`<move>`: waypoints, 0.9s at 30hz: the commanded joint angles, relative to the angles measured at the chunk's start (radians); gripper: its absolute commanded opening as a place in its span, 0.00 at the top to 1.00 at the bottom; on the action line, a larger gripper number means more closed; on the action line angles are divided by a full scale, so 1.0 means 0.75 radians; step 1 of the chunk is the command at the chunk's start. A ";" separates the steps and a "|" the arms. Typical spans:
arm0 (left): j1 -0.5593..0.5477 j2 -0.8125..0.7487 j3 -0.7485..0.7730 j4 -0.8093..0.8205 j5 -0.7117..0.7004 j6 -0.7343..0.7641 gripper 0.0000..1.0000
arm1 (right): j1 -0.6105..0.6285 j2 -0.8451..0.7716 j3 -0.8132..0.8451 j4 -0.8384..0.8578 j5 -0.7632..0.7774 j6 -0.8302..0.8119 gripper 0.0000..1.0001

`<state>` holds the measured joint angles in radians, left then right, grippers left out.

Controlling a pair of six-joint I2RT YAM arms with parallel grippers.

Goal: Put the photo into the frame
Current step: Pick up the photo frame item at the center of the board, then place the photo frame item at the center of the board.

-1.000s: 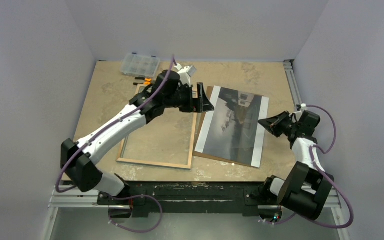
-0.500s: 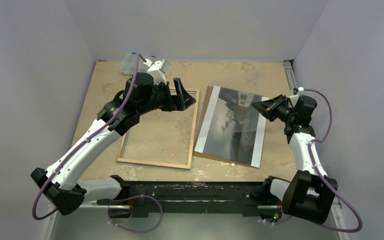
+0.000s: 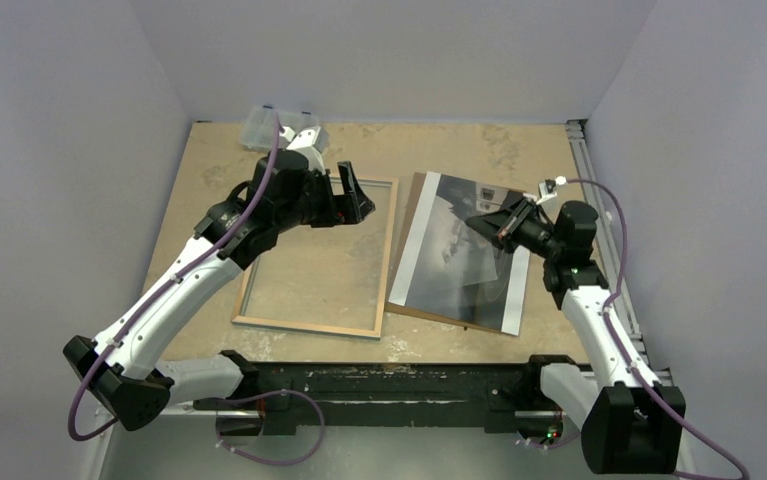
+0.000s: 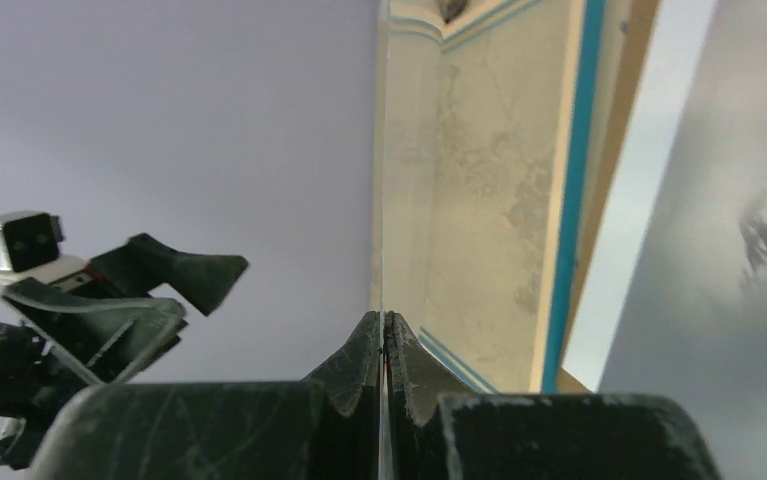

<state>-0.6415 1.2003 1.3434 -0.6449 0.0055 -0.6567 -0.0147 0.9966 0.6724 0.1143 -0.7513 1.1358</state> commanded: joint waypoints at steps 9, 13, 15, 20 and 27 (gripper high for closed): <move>0.049 0.087 -0.062 -0.034 -0.014 -0.034 0.16 | 0.027 -0.153 -0.504 -0.116 0.088 -0.237 0.81; 0.091 0.116 -0.141 0.001 0.032 -0.085 0.17 | 0.062 -0.079 -0.453 -0.318 0.086 -0.458 0.55; 0.124 0.124 -0.182 0.031 0.062 -0.099 0.17 | 0.064 -0.034 -0.410 -0.409 0.096 -0.574 0.46; 0.155 0.162 -0.216 0.015 0.055 -0.086 0.18 | 0.070 0.145 -0.263 -0.600 0.192 -0.819 0.35; 0.171 0.245 -0.219 -0.066 -0.002 -0.065 0.18 | 0.073 0.254 -0.075 -0.745 0.532 -0.910 0.16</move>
<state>-0.5247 1.3582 1.1797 -0.6769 0.0269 -0.7139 0.0357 1.1957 0.5316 -0.3729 -0.5270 0.5358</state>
